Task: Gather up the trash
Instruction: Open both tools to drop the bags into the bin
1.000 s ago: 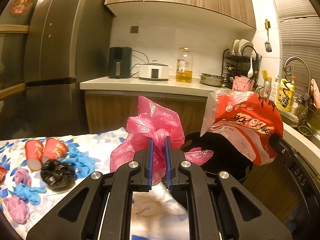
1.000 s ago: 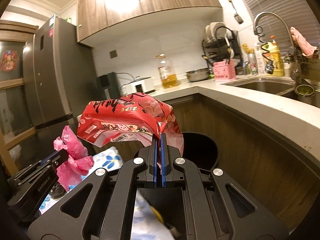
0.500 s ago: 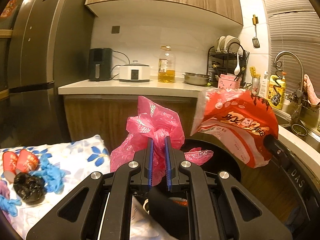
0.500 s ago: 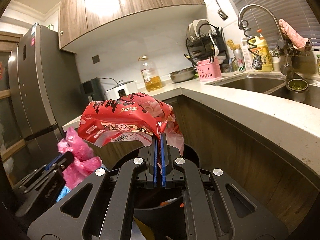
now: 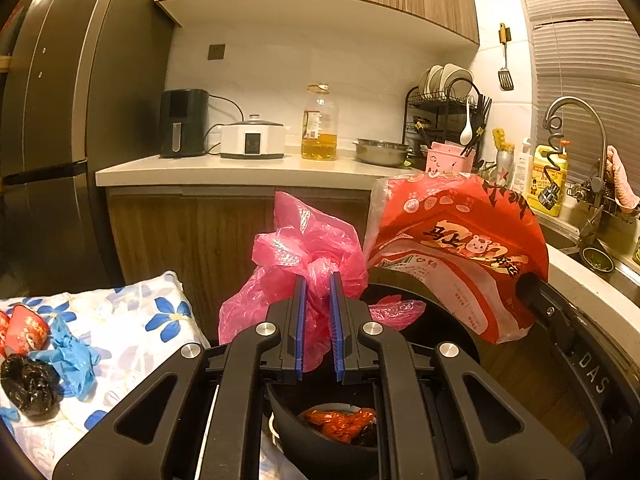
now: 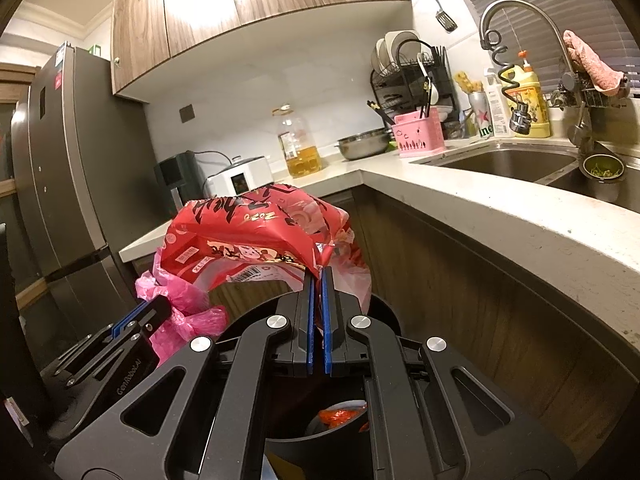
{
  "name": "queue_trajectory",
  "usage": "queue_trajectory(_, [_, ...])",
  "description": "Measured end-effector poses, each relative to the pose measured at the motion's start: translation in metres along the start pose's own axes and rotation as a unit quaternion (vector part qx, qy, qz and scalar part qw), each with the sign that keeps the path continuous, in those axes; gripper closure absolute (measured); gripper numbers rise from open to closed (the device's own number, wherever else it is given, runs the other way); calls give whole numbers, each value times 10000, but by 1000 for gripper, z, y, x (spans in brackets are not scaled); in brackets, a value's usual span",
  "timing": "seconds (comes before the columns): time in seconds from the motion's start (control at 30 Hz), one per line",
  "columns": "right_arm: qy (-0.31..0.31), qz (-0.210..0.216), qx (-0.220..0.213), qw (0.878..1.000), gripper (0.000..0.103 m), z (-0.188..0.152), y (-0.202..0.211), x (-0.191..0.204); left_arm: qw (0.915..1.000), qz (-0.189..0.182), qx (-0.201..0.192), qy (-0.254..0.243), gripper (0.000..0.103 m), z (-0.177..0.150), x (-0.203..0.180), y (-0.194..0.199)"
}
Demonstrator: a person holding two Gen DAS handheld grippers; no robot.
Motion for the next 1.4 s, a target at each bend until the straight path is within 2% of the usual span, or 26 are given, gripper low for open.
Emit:
queue_trajectory(0.43, [68, 2, 275, 9996, 96, -13, -16, -4, 9997, -114, 221, -32, 91, -13, -2, -16])
queue_trajectory(0.53, [75, -3, 339, 9994, 92, -16, -19, -5, 9996, -160, 230, -78, 89, -15, -4, -17])
queue_trajectory(0.6, [73, -2, 377, 9993, 89, -18, -20, -5, 9994, -210, 265, -100, 81, -18, -5, -18])
queue_trajectory(0.67, [64, -14, 397, 9992, 77, -20, -21, -6, 9993, -219, 273, -148, 71, -19, -5, -18])
queue_trajectory(0.73, [65, -42, 385, 9992, 71, -20, -20, -8, 9993, -201, 248, -176, 66, -20, -4, -17])
queue_trajectory(0.83, [33, -87, 386, 9992, 67, -20, -20, -10, 9995, -132, 256, -117, 53, -21, 1, -15])
queue_trajectory(0.9, [33, -112, 366, 9993, 62, -19, -18, -11, 9997, -22, 238, -73, 40, -21, 6, -13])
queue_trajectory(0.97, [60, -122, 334, 9994, 54, -19, -15, -10, 9997, 30, 228, -44, 37, -21, 10, -11])
queue_trajectory(1.07, [92, -139, 301, 9994, 44, -19, -11, -8, 9996, 154, 221, -19, 25, -21, 17, -5])
queue_trajectory(1.17, [135, -144, 250, 9995, 38, -17, -7, -8, 9994, 271, 230, -39, 19, -22, 23, 0])
queue_trajectory(1.4, [209, -136, 158, 9996, 32, -13, 8, -3, 9980, 582, 244, -12, 15, -24, 39, 22])
Point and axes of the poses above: each gripper's, at about its wrist camera, not at the fingertips, and y roughly against the way its jaws point, x to its left, z to its top, the point moved 5 cm from there along -y, roughly the way its jaws point, and after that the axes turned 12 degrees about -x, right-handed, at the moved point
